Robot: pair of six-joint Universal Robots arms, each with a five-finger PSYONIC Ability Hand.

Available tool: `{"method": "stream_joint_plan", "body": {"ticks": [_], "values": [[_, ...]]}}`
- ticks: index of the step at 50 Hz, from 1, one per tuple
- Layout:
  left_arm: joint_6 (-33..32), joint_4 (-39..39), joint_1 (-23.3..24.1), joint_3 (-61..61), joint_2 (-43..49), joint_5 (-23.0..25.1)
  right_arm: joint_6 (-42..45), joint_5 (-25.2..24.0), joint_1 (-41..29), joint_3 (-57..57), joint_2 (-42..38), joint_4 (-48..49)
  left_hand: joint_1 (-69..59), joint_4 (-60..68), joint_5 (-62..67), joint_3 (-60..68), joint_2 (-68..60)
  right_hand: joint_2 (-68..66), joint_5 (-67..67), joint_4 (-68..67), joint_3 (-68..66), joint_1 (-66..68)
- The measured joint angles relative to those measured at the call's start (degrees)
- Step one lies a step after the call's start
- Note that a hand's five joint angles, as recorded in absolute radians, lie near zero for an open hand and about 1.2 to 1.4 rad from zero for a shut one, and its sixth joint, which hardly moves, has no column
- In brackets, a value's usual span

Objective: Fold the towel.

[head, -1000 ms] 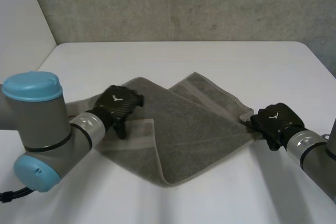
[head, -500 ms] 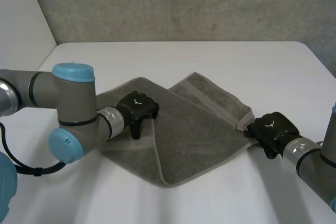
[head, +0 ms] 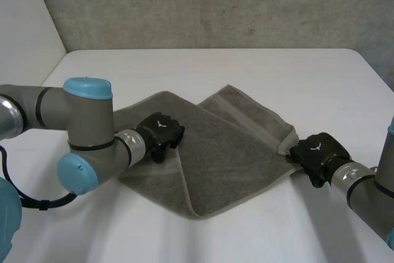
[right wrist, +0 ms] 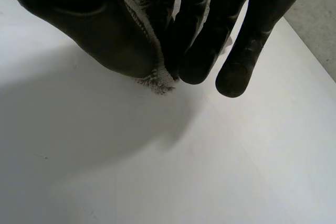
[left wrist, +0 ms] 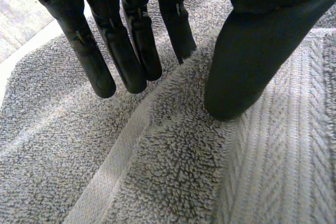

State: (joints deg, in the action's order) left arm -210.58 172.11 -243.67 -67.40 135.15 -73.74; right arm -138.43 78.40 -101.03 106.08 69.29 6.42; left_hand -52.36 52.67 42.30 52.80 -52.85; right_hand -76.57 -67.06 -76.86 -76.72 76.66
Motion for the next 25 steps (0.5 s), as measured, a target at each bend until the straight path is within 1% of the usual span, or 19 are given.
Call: {"method": "stream_joint_plan", "body": {"ticks": [1,2,6,11,16,20,23,25], "values": [[0.0,0.0,0.0,-0.1,-0.1,0.0,0.1,0.0,0.0,0.0,0.0,0.0,-0.9,1.1,1.1,0.9,-0.9,0.0,0.0,0.0,0.0,0.0],[0.0,0.0,0.0,-0.4,-0.3,-0.2,0.3,0.0,0.0,0.0,-0.1,0.0,-5.0,5.2,5.2,5.0,-5.0,0.0,0.0,0.0,0.0,0.0],[0.0,0.1,0.1,-0.9,-1.2,-0.8,1.1,0.1,0.0,0.0,-0.3,0.0,-13.2,13.8,13.3,13.5,-13.7,0.0,0.0,0.0,0.0,0.0],[0.4,0.3,0.3,-2.3,-4.4,-2.7,1.7,0.3,0.1,0.0,-0.3,-0.1,-14.8,16.3,15.3,16.1,-16.2,0.0,0.0,0.0,0.0,0.0],[1.0,0.9,0.3,-5.5,-11.1,-3.9,1.4,0.3,0.5,-0.7,1.1,-0.5,-15.2,17.0,15.9,16.7,-16.7,0.0,0.0,0.0,0.0,0.0],[2.4,1.4,0.1,-8.4,-17.6,-4.2,0.5,0.3,0.8,-2.3,5.7,-1.7,-15.2,17.0,15.9,16.8,-16.8,0.0,0.0,0.0,0.0,0.0],[5.2,1.9,-0.2,-10.2,-24.3,-4.5,-1.4,0.0,1.6,-4.8,11.1,-3.4,-15.2,17.0,15.9,16.8,-16.8,0.0,0.0,0.0,0.0,0.0],[8.3,2.2,-0.6,-11.0,-30.1,-5.2,-4.4,-0.8,2.7,-8.1,16.0,-5.6,-15.2,17.0,15.9,16.8,-16.8,0.0,0.0,0.0,0.0,0.0]]}}
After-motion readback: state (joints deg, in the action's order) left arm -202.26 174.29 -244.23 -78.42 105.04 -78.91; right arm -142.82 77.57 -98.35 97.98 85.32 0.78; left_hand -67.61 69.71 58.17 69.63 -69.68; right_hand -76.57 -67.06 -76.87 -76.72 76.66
